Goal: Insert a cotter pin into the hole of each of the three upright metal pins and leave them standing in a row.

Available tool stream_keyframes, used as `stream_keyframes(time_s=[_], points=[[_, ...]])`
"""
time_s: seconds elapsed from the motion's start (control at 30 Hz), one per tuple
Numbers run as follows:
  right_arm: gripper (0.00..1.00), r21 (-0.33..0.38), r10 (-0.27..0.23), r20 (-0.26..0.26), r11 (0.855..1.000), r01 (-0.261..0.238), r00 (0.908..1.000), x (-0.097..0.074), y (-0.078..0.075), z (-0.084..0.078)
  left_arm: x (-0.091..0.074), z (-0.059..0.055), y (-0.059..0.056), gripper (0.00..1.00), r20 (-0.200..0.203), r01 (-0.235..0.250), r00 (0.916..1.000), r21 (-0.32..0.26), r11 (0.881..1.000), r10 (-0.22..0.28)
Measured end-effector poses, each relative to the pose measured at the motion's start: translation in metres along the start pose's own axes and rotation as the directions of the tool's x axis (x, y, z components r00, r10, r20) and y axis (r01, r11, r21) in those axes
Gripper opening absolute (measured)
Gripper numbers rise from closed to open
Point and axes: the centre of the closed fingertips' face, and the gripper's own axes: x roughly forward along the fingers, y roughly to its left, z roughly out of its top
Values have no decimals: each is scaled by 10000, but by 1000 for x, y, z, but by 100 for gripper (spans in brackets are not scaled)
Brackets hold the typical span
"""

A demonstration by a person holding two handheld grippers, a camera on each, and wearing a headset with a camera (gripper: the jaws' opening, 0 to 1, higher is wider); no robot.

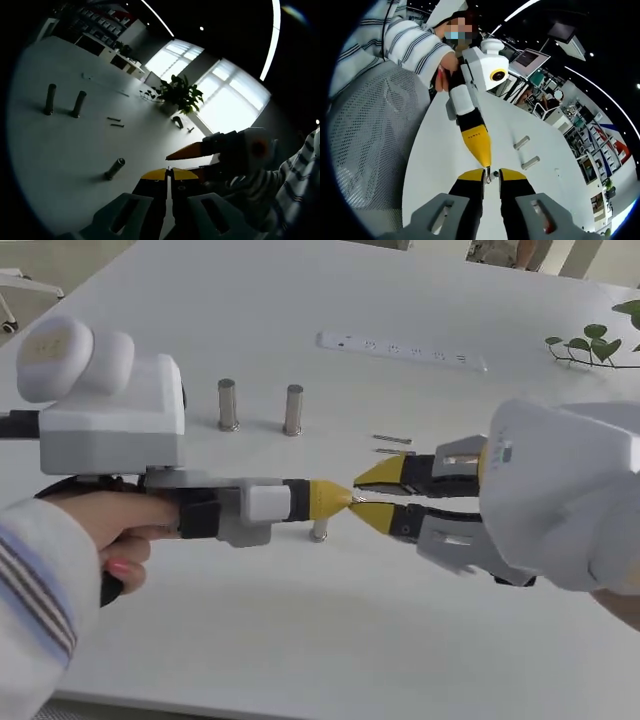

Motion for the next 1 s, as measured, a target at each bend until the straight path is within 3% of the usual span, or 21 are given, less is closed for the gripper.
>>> stream_keyframes(time_s=[0.03,0.13,0.23,0.33,0.4,0.47,0.5,0.53,0.6,0.63,0.73,0.8,0.83,0.87,0.93,1.0], points=[[8,144,-13,16,9999,12,10000,-1,-1,-1,-1,0,0,0,7,-2,10000,130,9999,2],[11,1709,254,-75,9850,-238,9996,-2,0,-10,-2,-2,-1,0,-91,-7,10000,341,9994,10],[15,2386,514,149,9696,-535,9986,-5,1,-13,-4,-2,-4,0,-142,60,9999,726,9973,-50],[16,3451,880,-2,9349,-825,9961,-7,3,-24,-5,-2,-6,0,-199,95,9998,1165,9931,-72],[17,3452,939,84,9341,-910,9955,-8,1,-27,-5,-2,-8,0,-305,178,9995,1745,9845,-127],[18,4107,1172,339,9037,-1207,9925,-10,6,-26,-5,-2,-13,0,-391,344,9989,2471,9684,-255],[18,4317,1304,507,8911,-1395,9902,-11,8,-25,-5,-2,-17,0,-386,461,9986,2766,9599,-368],[18,4401,1314,597,8863,-1443,9895,-12,8,-25,-5,-2,-23,0,-412,715,9973,3231,9437,-614],[16,4366,1440,551,8865,-1536,9880,-14,10,-27,-5,2,-33,0,-330,1067,9943,3835,9173,-1019],[15,4362,1511,578,8853,-1611,9868,-15,11,-27,-5,1,-36,0,-417,1174,9931,3973,9101,-1099],[16,4507,1939,897,8668,-2134,9769,-21,22,-21,-6,-1,-41,0,-726,1354,9908,4947,8584,-1144],[16,4654,2159,1195,8500,-2468,9691,-26,27,-16,-6,-2,-44,0,-875,1461,9892,5304,8351,-1174],[15,4687,2191,1248,8466,-2521,9677,-27,27,-15,-5,-3,-46,0,-1003,1607,9870,5677,8074,-1260],[15,4791,2271,1382,8366,-2657,9640,-30,29,-13,-5,-4,-49,0,-1024,1707,9853,5846,7932,-1365],[14,4921,2285,1467,8272,-2714,9624,-34,31,-12,-2,-6,-55,0,-1128,1862,9825,5976,7799,-1482],[14,4998,2345,1520,8199,-2794,9601,-37,33,-11,-5,-4,-53,0,-1277,2030,9792,6277,7515,-1578]])
